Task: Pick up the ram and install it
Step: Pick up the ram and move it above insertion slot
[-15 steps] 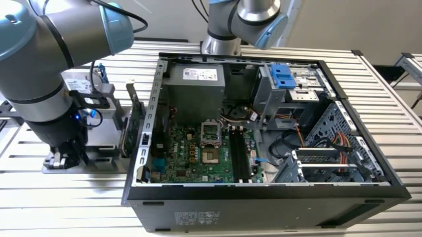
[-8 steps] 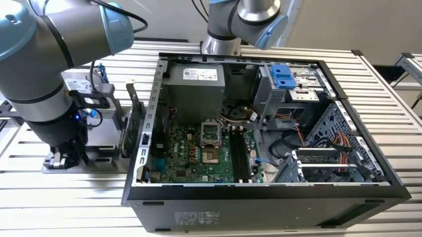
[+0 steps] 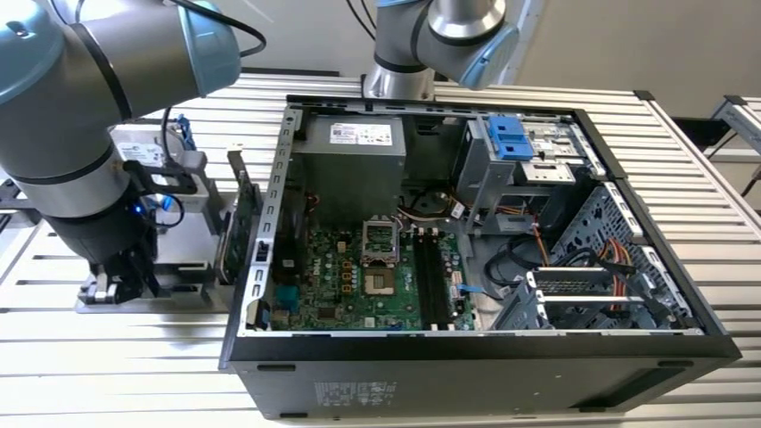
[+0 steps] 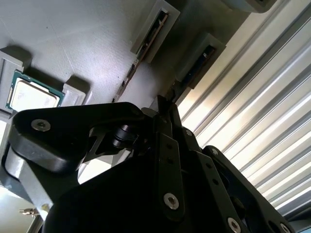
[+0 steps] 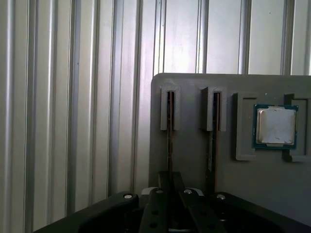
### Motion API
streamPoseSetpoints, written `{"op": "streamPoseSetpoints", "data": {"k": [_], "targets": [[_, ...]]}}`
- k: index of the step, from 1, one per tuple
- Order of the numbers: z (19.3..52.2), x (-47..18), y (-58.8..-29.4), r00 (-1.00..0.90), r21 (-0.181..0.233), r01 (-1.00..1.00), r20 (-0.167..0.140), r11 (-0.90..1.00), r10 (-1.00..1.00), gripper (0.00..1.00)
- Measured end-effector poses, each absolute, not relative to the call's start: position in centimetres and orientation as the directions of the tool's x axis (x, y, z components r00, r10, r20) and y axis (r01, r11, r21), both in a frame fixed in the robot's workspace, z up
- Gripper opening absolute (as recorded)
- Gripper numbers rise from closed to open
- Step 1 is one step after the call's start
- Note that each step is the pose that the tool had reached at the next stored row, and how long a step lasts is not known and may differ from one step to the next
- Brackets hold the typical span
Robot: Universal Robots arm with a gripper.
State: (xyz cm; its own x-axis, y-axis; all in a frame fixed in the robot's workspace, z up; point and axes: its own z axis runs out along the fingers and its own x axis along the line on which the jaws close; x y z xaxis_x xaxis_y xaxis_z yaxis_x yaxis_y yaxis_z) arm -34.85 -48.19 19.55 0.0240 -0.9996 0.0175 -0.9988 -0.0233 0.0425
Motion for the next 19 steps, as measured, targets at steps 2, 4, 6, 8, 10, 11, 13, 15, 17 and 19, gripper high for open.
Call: {"op": "streamPoseSetpoints", "data": {"k": [2,4,6,8,10,11,13,15,17,19], "targets": [[19.7,-34.85,-48.19,0.024,0.042,-0.999,0.018,-0.023,-1.0,0.0],[19.82,-34.85,-48.19,0.024,0.042,-0.999,0.018,-0.023,-1.0,0.0],[19.94,-34.85,-48.19,0.024,0.042,-0.999,0.017,-0.023,-1.0,0.0],[20.06,-34.85,-48.19,0.024,0.043,-0.999,0.018,-0.023,-1.0,0.0],[20.16,-34.85,-48.19,0.024,0.043,-0.999,0.018,-0.023,-1.0,0.0],[20.21,-34.85,-48.19,0.024,0.042,-0.999,0.018,-0.023,-1.0,0.0],[20.32,-34.85,-48.19,0.024,0.042,-0.999,0.018,-0.023,-1.0,0.0],[20.36,-34.85,-48.19,0.024,0.042,-0.999,0.017,-0.023,-1.0,0.0],[20.38,-34.85,-48.19,0.024,0.042,-0.999,0.017,-0.023,-1.0,0.0],[20.42,-34.85,-48.19,0.024,0.042,-0.999,0.018,-0.023,-1.0,0.0]]}}
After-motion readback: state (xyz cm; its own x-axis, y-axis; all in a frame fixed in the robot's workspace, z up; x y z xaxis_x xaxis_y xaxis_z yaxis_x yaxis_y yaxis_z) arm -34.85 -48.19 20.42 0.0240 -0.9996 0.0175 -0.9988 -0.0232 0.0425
